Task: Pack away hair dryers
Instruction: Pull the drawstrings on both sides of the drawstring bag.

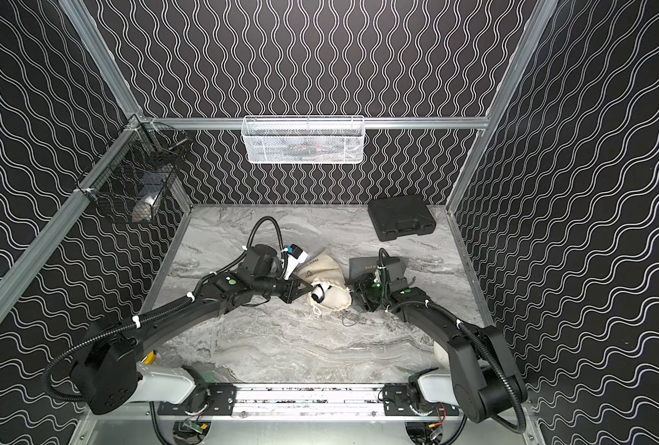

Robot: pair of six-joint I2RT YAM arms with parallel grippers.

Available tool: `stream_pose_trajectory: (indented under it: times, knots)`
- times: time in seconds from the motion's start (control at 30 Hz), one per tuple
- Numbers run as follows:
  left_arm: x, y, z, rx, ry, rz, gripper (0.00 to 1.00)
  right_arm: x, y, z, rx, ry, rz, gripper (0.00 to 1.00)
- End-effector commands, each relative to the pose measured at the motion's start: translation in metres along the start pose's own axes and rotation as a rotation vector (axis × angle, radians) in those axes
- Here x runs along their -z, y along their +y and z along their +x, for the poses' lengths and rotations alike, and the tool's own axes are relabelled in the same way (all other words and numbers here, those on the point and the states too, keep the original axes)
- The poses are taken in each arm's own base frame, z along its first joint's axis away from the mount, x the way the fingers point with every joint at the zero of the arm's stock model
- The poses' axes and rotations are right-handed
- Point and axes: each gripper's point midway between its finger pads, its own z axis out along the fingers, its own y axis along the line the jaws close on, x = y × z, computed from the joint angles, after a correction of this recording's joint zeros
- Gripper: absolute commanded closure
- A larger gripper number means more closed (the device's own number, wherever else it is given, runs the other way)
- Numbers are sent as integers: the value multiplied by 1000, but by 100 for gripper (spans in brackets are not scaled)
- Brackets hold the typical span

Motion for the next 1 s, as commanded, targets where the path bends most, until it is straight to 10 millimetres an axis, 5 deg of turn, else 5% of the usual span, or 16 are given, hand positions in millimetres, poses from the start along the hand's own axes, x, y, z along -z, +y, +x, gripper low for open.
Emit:
stream_pose_trajectory:
  times: [0.0,0.73,0.97]
  knots:
    - [3,-8,-10,-21,-38,33,100,-2,13,-7,-6,-21,-38,53]
    - [3,-9,-2,-13,-24,46,100,2,20,-15,-9,-70,-47,100]
    - [1,-6,3,5,-6,41,98,8,21,-15,-2,-92,-57,100]
